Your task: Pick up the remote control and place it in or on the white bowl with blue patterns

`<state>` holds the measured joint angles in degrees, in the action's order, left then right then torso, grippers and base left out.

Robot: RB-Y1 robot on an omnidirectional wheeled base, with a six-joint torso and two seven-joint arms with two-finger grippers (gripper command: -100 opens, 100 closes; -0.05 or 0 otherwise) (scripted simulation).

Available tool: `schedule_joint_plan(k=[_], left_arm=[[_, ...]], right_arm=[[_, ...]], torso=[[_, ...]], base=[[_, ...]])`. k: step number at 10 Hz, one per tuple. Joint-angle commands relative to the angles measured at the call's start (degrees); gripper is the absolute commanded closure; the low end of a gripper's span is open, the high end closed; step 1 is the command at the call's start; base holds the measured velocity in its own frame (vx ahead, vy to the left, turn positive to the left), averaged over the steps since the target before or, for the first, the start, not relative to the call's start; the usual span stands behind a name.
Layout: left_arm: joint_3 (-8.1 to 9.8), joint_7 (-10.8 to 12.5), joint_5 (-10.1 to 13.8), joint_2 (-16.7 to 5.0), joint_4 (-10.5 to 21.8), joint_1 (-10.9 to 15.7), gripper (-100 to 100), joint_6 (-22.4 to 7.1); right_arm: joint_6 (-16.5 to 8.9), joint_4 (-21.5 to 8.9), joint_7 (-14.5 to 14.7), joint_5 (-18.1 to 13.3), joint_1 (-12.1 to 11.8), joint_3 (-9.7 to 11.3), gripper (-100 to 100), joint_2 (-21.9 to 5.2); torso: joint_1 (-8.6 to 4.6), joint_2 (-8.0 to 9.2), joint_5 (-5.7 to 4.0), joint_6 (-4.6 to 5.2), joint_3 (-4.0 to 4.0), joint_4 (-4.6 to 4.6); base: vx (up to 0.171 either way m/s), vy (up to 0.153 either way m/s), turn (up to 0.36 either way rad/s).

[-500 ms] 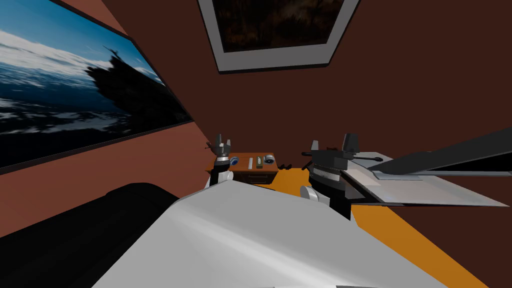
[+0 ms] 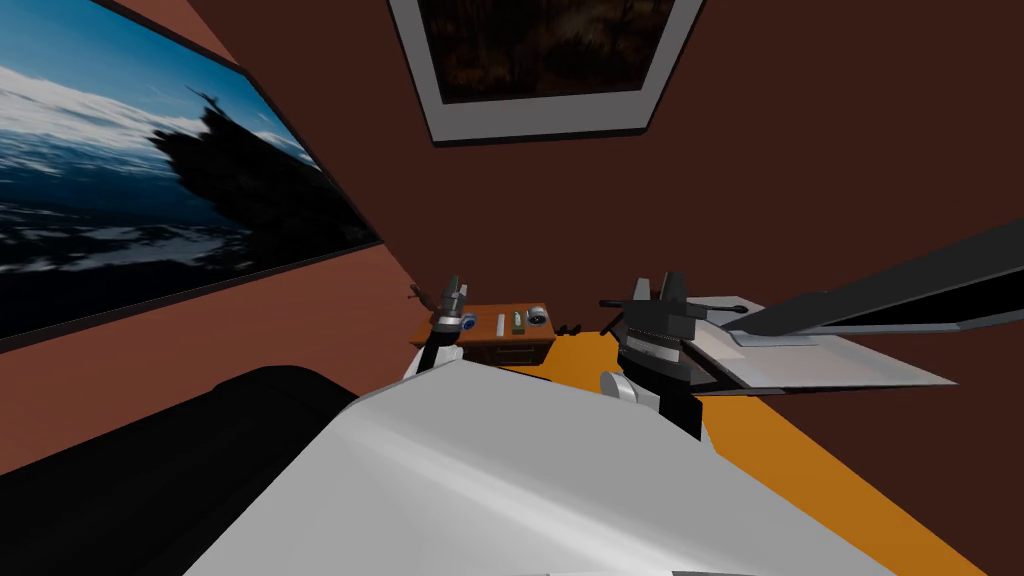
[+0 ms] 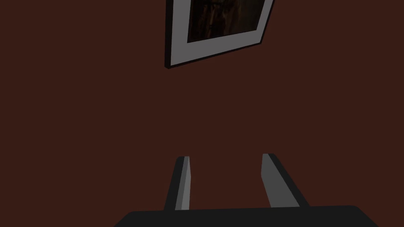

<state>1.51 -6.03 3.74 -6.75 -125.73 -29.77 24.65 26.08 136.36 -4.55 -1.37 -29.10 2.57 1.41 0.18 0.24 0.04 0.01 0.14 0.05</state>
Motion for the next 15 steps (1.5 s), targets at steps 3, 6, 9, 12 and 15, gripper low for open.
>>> schedule_joint_plan(k=[3, 6, 9, 12, 15], left_arm=[[-1.64, -3.70, -2.09, -5.38, 3.09, -1.05, -100, -1.11], [-3.87, -8.65, -5.14, -10.98, 7.66, -1.87, -100, -2.64], [-5.65, -12.49, -7.54, -15.25, 10.90, -2.29, -100, -3.71], [-7.67, -16.44, -10.24, -19.09, 15.05, -2.53, -100, -4.77], [-8.79, -19.67, -11.70, -21.02, 17.18, -2.57, -100, -5.27]], right_arm=[[0.00, 0.00, 0.00, 0.00, 0.00, 0.00, 0, 0.00], [0.00, 0.00, 0.00, 0.00, 0.00, 0.00, 0, 0.00], [0.00, 0.00, 0.00, 0.00, 0.00, 0.00, 0, 0.00], [0.00, 0.00, 0.00, 0.00, 0.00, 0.00, 0, 0.00], [0.00, 0.00, 0.00, 0.00, 0.00, 0.00, 0, 0.00]], torso=[[-0.04, 0.06, 0.00, 0.01, 0.04, 0.01], [-0.03, 0.01, -0.01, 0.00, 0.01, 0.00], [-0.06, -0.01, -0.01, 0.00, 0.00, 0.00], [-0.08, -0.05, -0.01, 0.00, -0.02, -0.01], [-0.12, -0.09, -0.02, 0.00, -0.05, -0.01]], base=[[-0.073, 0.027, -0.093], [-0.072, 0.025, -0.145], [-0.069, 0.021, -0.110], [-0.059, 0.012, -0.184], [-0.039, 0.000, -0.115]])
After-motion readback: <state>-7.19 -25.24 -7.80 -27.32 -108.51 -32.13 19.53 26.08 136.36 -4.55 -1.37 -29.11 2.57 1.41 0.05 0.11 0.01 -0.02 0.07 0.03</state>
